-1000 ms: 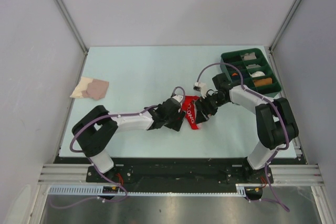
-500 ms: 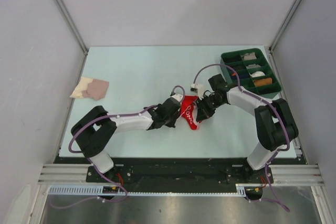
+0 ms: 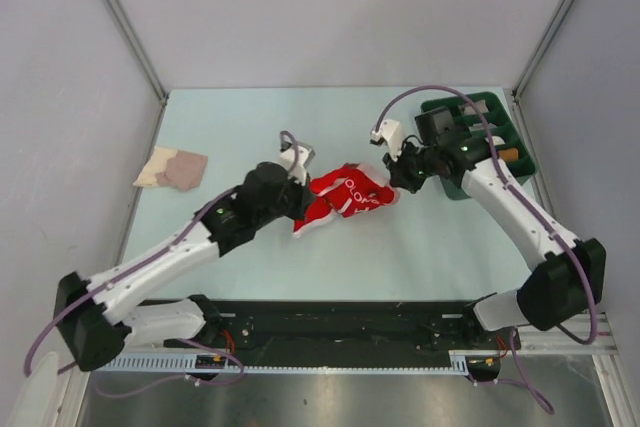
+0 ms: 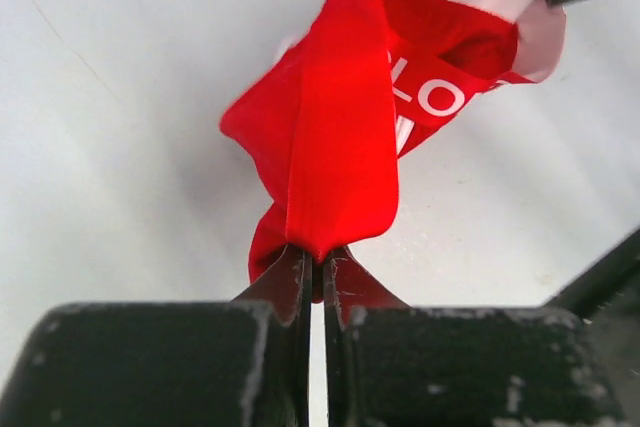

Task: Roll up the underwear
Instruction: Flatten out the underwear at the center of the board, then move the underwear to the center of the board.

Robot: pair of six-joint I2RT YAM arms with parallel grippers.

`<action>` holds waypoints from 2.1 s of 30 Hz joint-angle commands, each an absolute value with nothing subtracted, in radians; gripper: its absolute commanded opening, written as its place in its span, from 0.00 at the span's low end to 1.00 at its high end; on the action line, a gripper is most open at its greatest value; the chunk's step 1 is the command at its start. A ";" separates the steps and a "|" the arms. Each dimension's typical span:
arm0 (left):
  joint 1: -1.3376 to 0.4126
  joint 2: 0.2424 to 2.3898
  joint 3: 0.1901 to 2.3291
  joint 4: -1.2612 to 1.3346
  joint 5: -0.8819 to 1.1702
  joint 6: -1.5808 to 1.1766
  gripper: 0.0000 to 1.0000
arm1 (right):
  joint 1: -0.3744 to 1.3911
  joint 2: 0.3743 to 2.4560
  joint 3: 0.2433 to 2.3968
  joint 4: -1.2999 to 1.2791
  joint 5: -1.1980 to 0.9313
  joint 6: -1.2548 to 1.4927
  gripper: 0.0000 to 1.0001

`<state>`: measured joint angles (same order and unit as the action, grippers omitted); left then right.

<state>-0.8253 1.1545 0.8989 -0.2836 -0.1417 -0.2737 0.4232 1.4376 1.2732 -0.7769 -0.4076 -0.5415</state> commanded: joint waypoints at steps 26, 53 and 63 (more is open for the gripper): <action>-0.652 1.074 1.031 -0.365 0.261 -0.432 0.00 | 0.347 1.309 1.313 -0.726 -0.486 -0.523 0.00; -0.379 0.796 0.792 -0.368 0.063 -0.205 1.00 | 0.482 1.585 1.109 -0.823 -0.543 -1.396 0.63; -0.376 0.580 0.620 -0.356 0.164 -0.334 1.00 | 0.508 1.629 1.045 -0.649 -0.411 -1.293 0.57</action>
